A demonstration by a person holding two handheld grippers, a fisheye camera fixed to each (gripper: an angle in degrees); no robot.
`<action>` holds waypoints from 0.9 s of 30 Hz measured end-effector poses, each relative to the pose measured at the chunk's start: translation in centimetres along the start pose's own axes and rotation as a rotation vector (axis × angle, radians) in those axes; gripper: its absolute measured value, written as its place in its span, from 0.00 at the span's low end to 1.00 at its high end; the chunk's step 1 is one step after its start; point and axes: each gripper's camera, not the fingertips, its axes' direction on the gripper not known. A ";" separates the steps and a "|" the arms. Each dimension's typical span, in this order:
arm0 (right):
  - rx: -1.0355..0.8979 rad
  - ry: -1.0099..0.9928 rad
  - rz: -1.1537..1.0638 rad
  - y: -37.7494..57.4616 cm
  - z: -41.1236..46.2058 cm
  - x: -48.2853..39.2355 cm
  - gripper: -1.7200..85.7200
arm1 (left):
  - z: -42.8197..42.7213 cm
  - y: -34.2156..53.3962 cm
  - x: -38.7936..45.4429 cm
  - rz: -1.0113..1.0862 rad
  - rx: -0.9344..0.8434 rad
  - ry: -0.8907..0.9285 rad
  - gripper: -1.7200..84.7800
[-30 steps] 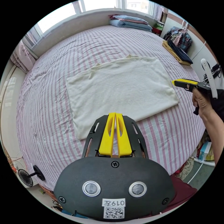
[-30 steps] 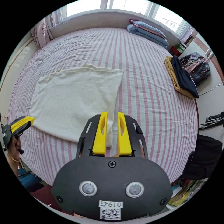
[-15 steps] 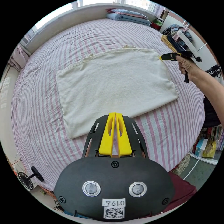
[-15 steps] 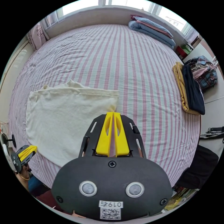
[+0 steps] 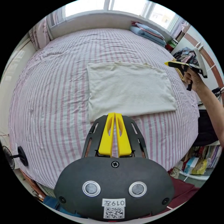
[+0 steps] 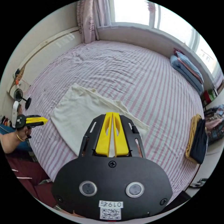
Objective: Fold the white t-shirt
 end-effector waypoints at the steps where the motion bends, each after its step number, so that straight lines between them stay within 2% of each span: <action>1: 0.020 -0.077 -0.084 -2.5 0.2 -0.8 0.05 | -0.3 0.4 -2.2 -0.058 0.017 0.064 0.06; 4: 0.007 -0.220 -0.268 -8.9 1.9 -1.9 0.11 | -0.5 1.5 -7.2 -0.178 0.051 0.167 0.10; 9: -0.174 -0.369 -0.496 -18.2 5.9 -3.0 0.12 | 0.3 2.0 -12.5 -0.235 0.071 0.280 0.14; 13: -0.289 -0.414 -0.615 -24.2 8.3 -4.0 0.12 | 1.8 1.3 -16.0 -0.288 0.070 0.340 0.15; 20: -0.347 -0.411 -0.665 -29.8 10.1 -4.0 0.11 | 5.1 0.0 -20.6 -0.507 0.034 0.494 0.14; 27: -0.327 -0.443 -0.635 -34.2 10.2 -2.4 0.10 | 6.4 -0.3 -22.6 -0.693 0.075 0.480 0.12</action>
